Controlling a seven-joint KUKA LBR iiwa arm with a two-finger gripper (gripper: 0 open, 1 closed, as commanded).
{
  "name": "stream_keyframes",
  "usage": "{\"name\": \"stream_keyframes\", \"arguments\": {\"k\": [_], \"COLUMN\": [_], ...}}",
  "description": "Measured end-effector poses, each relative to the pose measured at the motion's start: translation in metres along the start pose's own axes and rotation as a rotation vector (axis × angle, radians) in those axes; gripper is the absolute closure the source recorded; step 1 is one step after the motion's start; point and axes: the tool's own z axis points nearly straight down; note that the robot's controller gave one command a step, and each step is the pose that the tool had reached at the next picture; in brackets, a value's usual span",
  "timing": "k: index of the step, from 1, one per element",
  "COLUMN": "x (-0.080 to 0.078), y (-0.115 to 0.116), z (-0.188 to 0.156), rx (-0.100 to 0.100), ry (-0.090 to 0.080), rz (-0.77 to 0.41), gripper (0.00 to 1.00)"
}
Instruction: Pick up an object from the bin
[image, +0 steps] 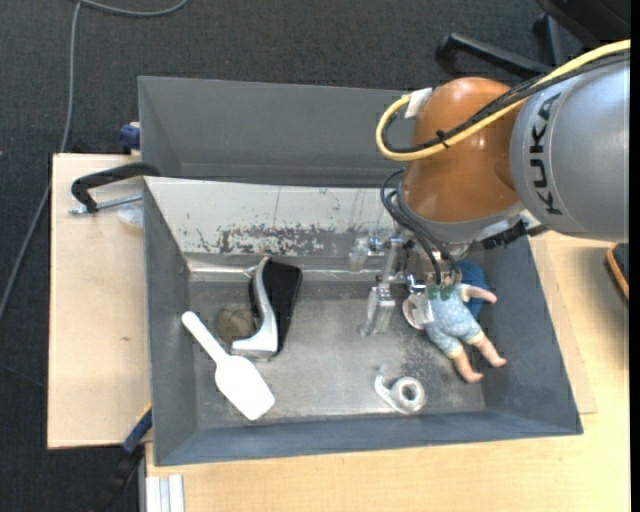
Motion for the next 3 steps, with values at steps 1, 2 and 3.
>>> {"name": "stream_keyframes", "arguments": {"k": [1, 2, 3], "x": [-0.002, -0.016, 0.001], "y": [0.000, -0.032, -0.100], "z": [-0.005, 0.045, 0.054], "rx": [-0.001, -0.002, 0.002], "ry": [-0.009, -0.011, -0.009], "rz": [0.001, 0.067, 0.045], "gripper": [0.00, 0.00, 0.00]}}
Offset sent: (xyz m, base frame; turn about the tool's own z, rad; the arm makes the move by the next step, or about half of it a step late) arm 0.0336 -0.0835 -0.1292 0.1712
